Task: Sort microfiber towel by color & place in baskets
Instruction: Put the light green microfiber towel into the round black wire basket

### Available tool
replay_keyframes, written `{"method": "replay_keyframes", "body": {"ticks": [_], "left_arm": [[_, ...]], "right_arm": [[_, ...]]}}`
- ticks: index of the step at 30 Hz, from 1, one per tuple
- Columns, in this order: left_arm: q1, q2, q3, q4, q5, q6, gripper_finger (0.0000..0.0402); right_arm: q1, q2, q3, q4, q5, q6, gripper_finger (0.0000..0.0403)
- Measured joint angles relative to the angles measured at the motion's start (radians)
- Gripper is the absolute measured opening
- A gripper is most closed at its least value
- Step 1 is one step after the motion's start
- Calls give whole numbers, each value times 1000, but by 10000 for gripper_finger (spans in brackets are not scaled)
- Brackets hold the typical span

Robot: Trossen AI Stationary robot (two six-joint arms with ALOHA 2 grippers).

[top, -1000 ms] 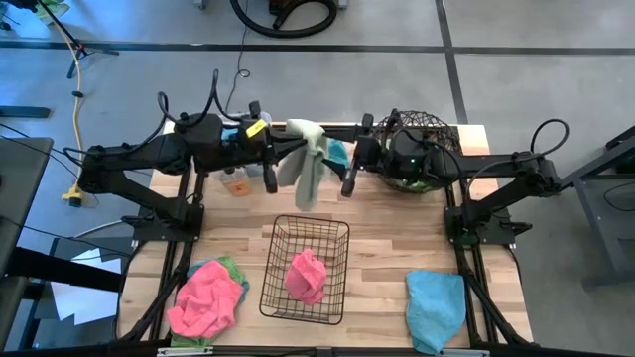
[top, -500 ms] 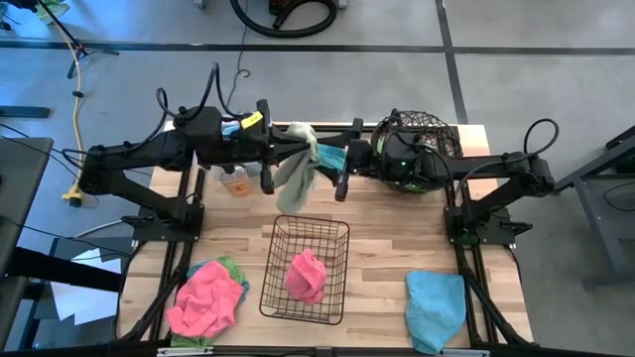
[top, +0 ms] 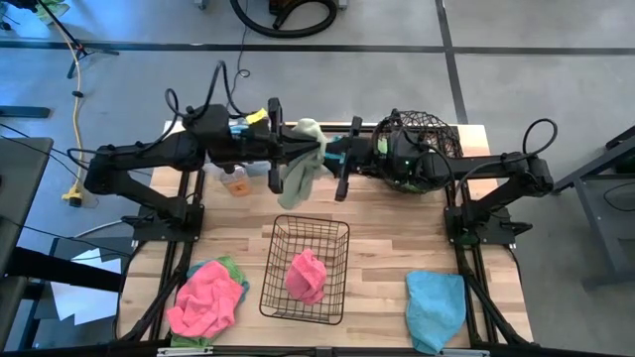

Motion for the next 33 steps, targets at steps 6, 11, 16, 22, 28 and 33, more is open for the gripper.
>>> {"method": "replay_keyframes", "body": {"ticks": [6,11,16,22,28,33], "left_arm": [[0,14,0,33,-35,17,0],[4,-5,0,-1,-117,17,24],[25,-58,0,-169,-204,18,81],[62,-150,-1,-478,-332,-20,151],[92,-248,-146,-419,-279,-81,179],[92,-351,-410,-153,-265,-146,178]], "right_arm": [[0,0,0,0,-26,47,9],[-9,-44,-1,-73,-8,40,3],[-40,-142,-1,-265,88,8,2],[-105,-270,0,-510,194,8,1],[-205,-358,-2,-717,290,12,1],[-322,-415,-2,-883,346,56,0]]}}
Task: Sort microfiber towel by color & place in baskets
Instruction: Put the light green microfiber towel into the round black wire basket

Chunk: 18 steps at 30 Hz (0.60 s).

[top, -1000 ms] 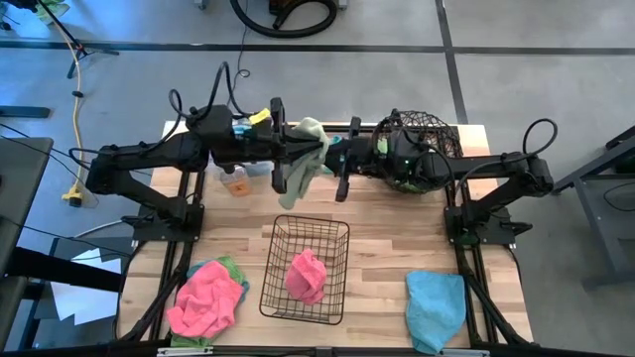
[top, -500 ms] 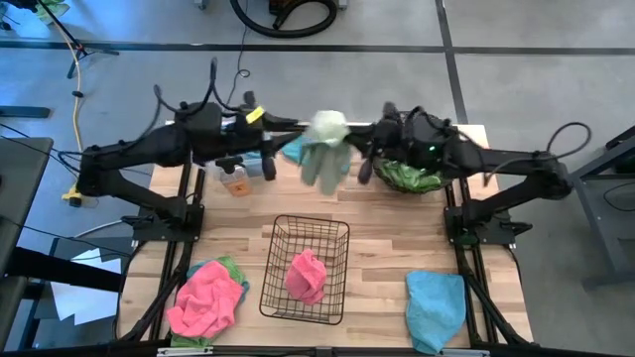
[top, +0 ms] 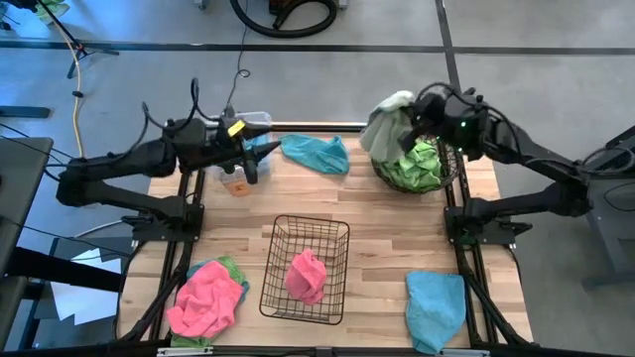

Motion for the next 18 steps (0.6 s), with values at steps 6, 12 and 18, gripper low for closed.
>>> {"method": "replay_keyframes", "body": {"ticks": [6,12,18], "left_arm": [[-14,-67,-279,465,39,-135,178],[-19,-80,-358,592,39,-193,178],[-18,-80,-358,593,30,-195,178]], "right_arm": [[-164,-40,-24,-98,0,39,0],[-296,-139,-295,6,-71,160,0],[-414,-147,-596,77,-197,372,0]]}}
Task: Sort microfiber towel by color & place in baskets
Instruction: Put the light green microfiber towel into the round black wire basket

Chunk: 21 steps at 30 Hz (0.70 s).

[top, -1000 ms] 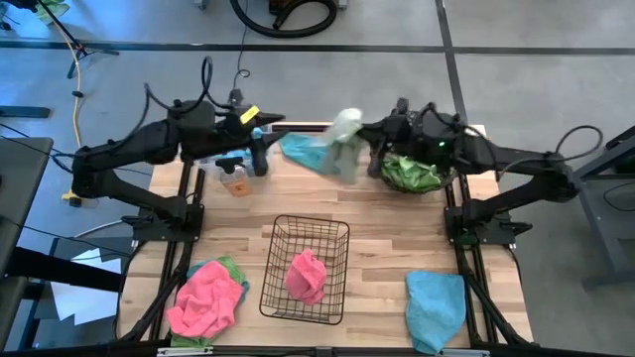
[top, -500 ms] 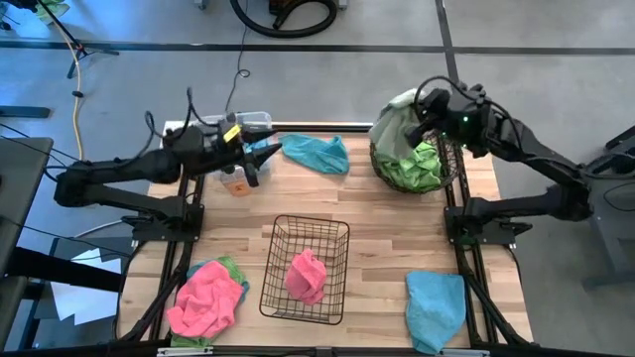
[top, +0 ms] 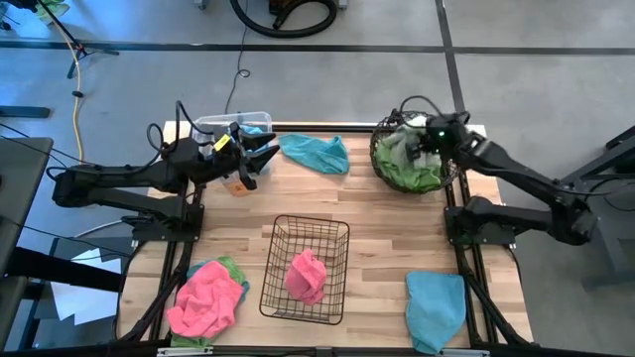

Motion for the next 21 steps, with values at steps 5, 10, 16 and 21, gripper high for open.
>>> {"method": "replay_keyframes", "body": {"ticks": [5,10,16,21], "left_arm": [[0,0,0,29,-1,0,177],[0,0,0,47,-1,14,177],[0,0,0,50,-2,26,177],[1,0,0,49,-7,27,177]], "right_arm": [[-87,69,-128,13,-115,151,0],[-136,135,-126,-12,-216,132,4],[-158,163,-39,-117,-231,91,76],[-157,163,76,-267,-229,78,182]]}}
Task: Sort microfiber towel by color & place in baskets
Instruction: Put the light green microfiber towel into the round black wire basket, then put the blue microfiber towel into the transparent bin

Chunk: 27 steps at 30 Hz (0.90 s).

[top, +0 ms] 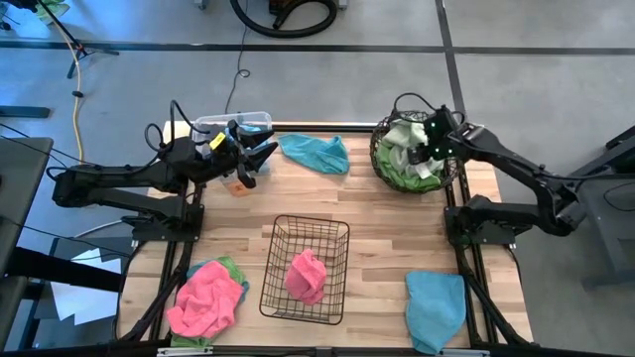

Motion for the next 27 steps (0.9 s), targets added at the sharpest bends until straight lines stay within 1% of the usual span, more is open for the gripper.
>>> {"method": "replay_keyframes", "body": {"ticks": [3,5,9,12,14,17,20,22,27], "left_arm": [[3,0,0,0,-1,0,177],[4,0,0,0,-1,1,177],[4,0,0,-1,0,2,177],[4,-7,0,-11,0,2,177],[4,-17,0,-30,0,16,177],[-7,-37,0,-95,-12,44,177],[-34,-57,0,-154,-13,45,177],[-60,-67,0,-191,-13,45,177],[-114,-81,1,-248,-13,45,177]], "right_arm": [[0,0,83,-110,3,-31,237],[0,0,136,-177,4,-56,260],[0,0,252,-258,-11,-86,276],[11,-18,323,-242,-89,-83,277],[33,-43,346,-178,-171,-71,277],[92,-91,340,-31,-300,-28,277],[184,-135,300,134,-377,28,277],[265,-154,269,254,-399,48,277],[466,-167,171,591,-392,55,277]]}}
